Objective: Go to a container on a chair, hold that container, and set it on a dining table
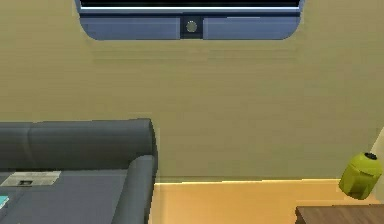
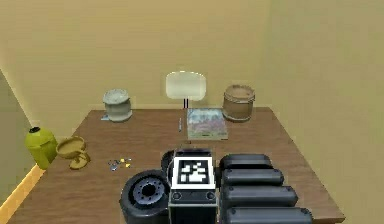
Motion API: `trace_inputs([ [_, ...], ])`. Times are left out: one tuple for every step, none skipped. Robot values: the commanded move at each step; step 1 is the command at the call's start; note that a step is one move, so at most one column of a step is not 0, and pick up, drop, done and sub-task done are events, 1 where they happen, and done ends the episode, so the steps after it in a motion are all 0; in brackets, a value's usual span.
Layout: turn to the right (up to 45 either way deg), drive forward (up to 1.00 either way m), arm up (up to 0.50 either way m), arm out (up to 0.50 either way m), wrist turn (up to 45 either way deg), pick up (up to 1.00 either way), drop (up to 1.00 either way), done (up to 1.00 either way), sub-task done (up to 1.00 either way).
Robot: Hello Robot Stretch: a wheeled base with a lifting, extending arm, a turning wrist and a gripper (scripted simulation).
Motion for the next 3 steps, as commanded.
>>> trace_inputs([
  [0.0,0.00,0.00,0.38,0.0,0.00,0.00,0.00,0.00],
  [0.0,0.00,0.00,0.00,45.0,0.00,0.00,0.00,0.00],
  [0.0,0.00,0.00,0.00,45.0,0.00,0.00,0.00,0.00],
])
